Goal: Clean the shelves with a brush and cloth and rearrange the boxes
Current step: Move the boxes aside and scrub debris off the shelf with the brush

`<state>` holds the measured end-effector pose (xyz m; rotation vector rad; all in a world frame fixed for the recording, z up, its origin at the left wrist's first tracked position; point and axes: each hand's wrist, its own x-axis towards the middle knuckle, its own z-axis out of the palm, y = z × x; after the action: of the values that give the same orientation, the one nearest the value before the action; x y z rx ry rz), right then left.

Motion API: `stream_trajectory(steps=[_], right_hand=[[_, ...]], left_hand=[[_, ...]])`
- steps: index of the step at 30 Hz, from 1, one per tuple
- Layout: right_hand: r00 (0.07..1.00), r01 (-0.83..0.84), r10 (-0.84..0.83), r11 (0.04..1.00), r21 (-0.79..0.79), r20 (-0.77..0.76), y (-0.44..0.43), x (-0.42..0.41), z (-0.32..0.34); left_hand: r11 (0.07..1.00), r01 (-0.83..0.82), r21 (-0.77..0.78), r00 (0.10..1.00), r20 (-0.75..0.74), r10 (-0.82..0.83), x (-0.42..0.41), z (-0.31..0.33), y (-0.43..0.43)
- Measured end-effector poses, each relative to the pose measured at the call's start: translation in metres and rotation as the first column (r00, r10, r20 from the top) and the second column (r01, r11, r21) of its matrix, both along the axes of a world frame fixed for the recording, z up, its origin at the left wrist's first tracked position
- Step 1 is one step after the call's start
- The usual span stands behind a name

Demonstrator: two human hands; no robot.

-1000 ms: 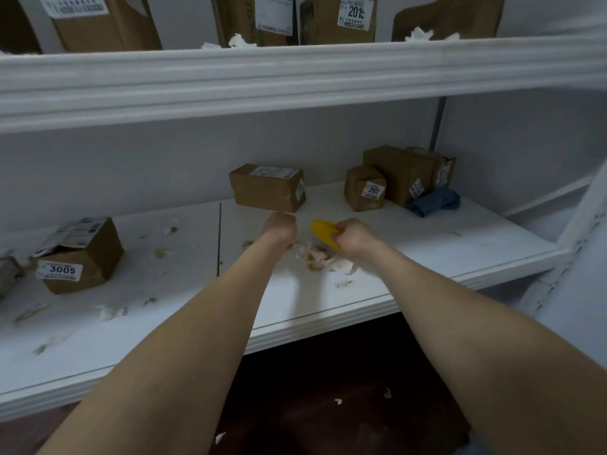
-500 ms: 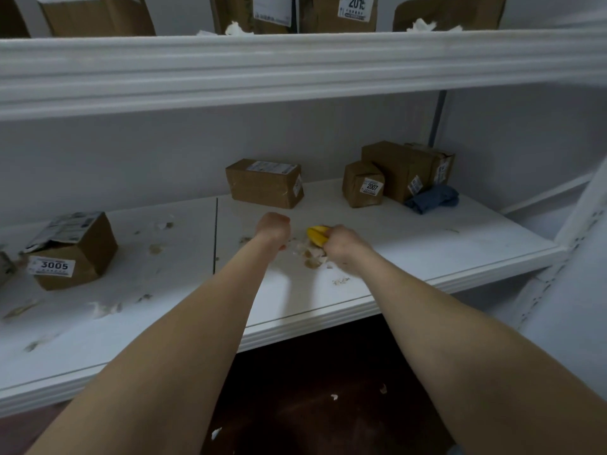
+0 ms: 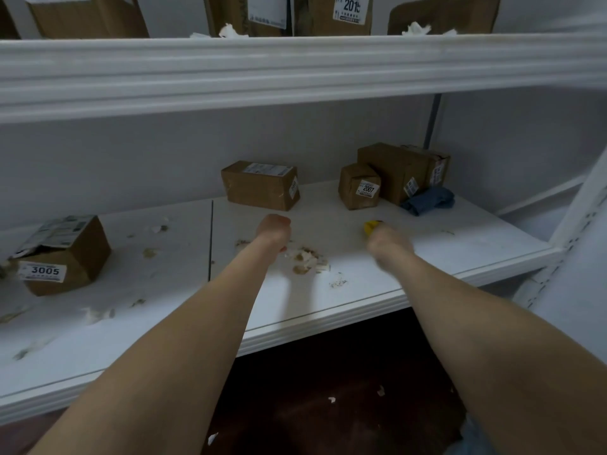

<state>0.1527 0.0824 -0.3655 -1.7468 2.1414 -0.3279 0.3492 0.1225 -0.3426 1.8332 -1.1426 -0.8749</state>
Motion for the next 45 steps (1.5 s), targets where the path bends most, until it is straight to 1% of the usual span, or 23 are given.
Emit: stream_trajectory(steps=[2, 5, 7, 8, 10, 12, 14, 17, 20, 23, 25, 27, 30, 33, 37, 41, 45], right_hand=[[0.991, -0.110, 0.109, 0.994, 0.010, 0.073, 0.004, 0.020, 0.000], [0.937, -0.293, 0.280, 0.956, 0.030, 0.209, 0.004, 0.046, 0.005], [0.910, -0.353, 0.340, 0.936, 0.013, 0.238, 0.002, 0.054, 0.009], [0.908, -0.347, 0.340, 0.938, -0.014, 0.244, 0.001, 0.054, 0.010], [0.921, -0.272, 0.283, 0.959, -0.078, 0.269, -0.003, 0.047, 0.010], [0.945, -0.173, 0.200, 0.977, -0.123, 0.258, -0.005, 0.036, 0.011], [0.957, -0.103, 0.131, 0.987, -0.121, 0.257, -0.011, 0.018, 0.010], [0.978, -0.043, 0.070, 0.989, -0.142, 0.198, -0.020, -0.013, 0.006], [0.987, 0.120, -0.098, 0.976, -0.183, 0.128, -0.024, -0.043, 0.002], [0.966, 0.252, -0.240, 0.954, -0.164, 0.093, -0.031, -0.079, 0.000], [0.946, 0.323, -0.321, 0.935, -0.146, 0.040, -0.036, -0.099, -0.001], [0.937, 0.348, -0.350, 0.931, -0.107, 0.003, -0.039, -0.112, -0.006], [0.954, 0.289, -0.293, 0.955, -0.067, -0.057, -0.039, -0.115, -0.010], [0.976, 0.215, -0.218, 0.974, -0.063, -0.028, -0.042, -0.101, -0.004], [0.999, 0.045, -0.045, 0.999, -0.009, -0.001, -0.037, -0.061, 0.004], [0.988, -0.145, 0.142, 0.988, 0.045, 0.060, -0.028, -0.017, 0.004], [0.956, -0.272, 0.265, 0.961, 0.042, 0.127, -0.017, 0.018, 0.004]], left_hand=[[1.000, 0.003, -0.005, 1.000, -0.017, -0.003, -0.005, -0.002, -0.002], [1.000, 0.030, -0.009, 0.999, -0.029, -0.030, -0.016, -0.006, -0.005], [0.997, 0.074, -0.019, 0.996, -0.038, -0.075, -0.023, -0.007, -0.007], [0.996, 0.088, -0.017, 0.995, -0.036, -0.088, -0.027, -0.006, -0.008], [0.998, 0.064, -0.017, 0.997, -0.034, -0.065, -0.039, -0.005, -0.011], [0.999, 0.036, -0.019, 0.995, -0.095, -0.037, -0.051, -0.002, -0.015], [0.998, 0.064, -0.024, 0.988, -0.139, -0.066, -0.069, 0.001, -0.020], [0.991, 0.130, -0.024, 0.979, -0.157, -0.132, -0.101, 0.004, -0.027], [0.985, 0.173, -0.020, 0.962, -0.213, -0.173, -0.133, 0.003, -0.035], [0.973, 0.231, -0.006, 0.947, -0.227, -0.226, -0.156, -0.001, -0.044], [0.967, 0.254, 0.007, 0.943, -0.223, -0.246, -0.164, -0.004, -0.050], [0.964, 0.265, 0.018, 0.940, -0.228, -0.254, -0.168, -0.009, -0.055], [0.964, 0.265, 0.031, 0.941, -0.227, -0.251, -0.166, -0.015, -0.061], [0.974, 0.226, 0.026, 0.952, -0.216, -0.216, -0.158, -0.019, -0.062], [0.989, 0.142, -0.032, 0.972, -0.183, -0.146, -0.135, -0.022, -0.064], [0.996, 0.029, -0.081, 0.991, -0.131, -0.040, -0.102, -0.021, -0.059], [0.998, -0.021, -0.060, 0.998, -0.062, 0.017, -0.069, -0.021, -0.049]])
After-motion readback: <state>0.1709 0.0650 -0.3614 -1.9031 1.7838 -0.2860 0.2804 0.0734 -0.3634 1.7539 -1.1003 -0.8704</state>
